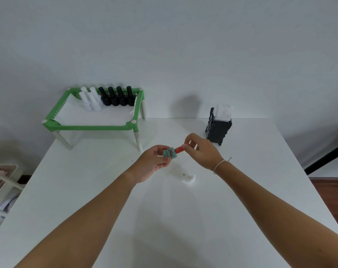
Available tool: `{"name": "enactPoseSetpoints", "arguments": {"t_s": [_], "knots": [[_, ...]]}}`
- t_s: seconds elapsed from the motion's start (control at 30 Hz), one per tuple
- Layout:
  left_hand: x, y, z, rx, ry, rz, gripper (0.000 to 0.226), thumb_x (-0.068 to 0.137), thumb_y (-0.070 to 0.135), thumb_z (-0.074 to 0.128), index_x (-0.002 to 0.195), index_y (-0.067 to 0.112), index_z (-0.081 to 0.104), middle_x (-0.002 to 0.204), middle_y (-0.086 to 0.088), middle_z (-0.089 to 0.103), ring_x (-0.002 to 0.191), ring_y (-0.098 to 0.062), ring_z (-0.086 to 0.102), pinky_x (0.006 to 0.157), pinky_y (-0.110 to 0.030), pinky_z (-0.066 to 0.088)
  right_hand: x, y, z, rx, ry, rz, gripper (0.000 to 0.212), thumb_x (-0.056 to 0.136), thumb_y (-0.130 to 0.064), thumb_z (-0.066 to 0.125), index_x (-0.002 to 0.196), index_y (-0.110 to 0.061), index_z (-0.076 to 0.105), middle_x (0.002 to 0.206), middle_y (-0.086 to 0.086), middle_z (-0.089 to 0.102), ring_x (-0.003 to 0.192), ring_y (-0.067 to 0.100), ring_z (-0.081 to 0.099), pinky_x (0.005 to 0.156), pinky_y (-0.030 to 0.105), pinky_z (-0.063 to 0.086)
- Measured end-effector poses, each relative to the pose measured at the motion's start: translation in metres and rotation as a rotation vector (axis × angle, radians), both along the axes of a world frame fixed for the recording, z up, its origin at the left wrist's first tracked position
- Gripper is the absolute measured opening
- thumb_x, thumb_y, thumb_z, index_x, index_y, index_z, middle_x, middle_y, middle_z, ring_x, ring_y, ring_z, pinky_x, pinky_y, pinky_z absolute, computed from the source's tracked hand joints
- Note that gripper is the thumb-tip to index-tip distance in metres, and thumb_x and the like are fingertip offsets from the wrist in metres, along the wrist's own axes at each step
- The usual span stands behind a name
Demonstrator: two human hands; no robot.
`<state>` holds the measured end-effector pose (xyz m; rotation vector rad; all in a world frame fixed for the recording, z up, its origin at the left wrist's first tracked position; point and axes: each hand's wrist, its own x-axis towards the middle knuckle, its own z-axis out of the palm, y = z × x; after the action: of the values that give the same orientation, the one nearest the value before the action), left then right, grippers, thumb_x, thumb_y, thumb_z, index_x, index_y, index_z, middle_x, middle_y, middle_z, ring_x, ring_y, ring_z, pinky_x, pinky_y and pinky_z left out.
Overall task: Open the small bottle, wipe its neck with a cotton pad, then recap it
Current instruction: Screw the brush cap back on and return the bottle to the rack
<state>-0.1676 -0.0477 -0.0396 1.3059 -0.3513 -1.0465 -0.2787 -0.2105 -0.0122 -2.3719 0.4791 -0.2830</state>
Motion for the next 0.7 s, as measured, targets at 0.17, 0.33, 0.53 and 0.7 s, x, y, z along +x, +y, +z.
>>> {"name": "enactPoseSetpoints", "arguments": {"t_s": [0.17,0.33,0.53,0.7], "knots": [[-0.0009,0.0,-0.0008,-0.011,0.009,-0.005,0.028,0.079,-0.006,0.062,0.1,0.013,0.06,0.103,-0.009,0.057,0.088,-0.014,0.062,0.074,-0.021,0.055,0.0035,0.0013,0.0001,0.02,0.049,-0.03,0.05,0.092,-0.049,0.033,0.056,-0.019,0.05,0.057,0.005,0.052,0.051,0.017,0.045,0.051,0.028,0.034],[0.0,0.0007,-0.0005,-0.009,0.021,0.015,0.028,0.079,-0.007,0.062,0.1,0.012,0.06,0.101,-0.009,0.057,0.087,-0.014,0.062,0.074,-0.021,0.055,0.0007,0.002,-0.0021,0.003,-0.012,0.037,0.023,0.089,-0.035,0.05,0.085,-0.013,0.054,0.068,-0.003,0.053,0.054,0.016,0.045,0.051,0.024,0.033],[-0.001,0.0004,0.0001,-0.017,0.033,0.012,0.029,0.078,-0.007,0.063,0.099,0.012,0.06,0.102,-0.01,0.056,0.085,-0.015,0.061,0.073,-0.021,0.055,0.0031,0.0018,-0.0017,0.031,0.011,-0.016,0.044,0.092,-0.048,0.037,0.066,-0.016,0.053,0.056,-0.002,0.047,0.051,0.013,0.042,0.05,0.025,0.031],[-0.0009,0.0005,0.0004,-0.011,0.05,0.024,0.028,0.078,-0.007,0.062,0.099,0.011,0.059,0.101,-0.011,0.056,0.085,-0.016,0.061,0.072,-0.021,0.055,0.0028,0.0033,-0.0015,-0.011,-0.019,0.029,0.014,0.089,-0.028,0.05,0.081,-0.017,0.051,0.062,-0.006,0.048,0.053,0.015,0.043,0.05,0.024,0.031]]}}
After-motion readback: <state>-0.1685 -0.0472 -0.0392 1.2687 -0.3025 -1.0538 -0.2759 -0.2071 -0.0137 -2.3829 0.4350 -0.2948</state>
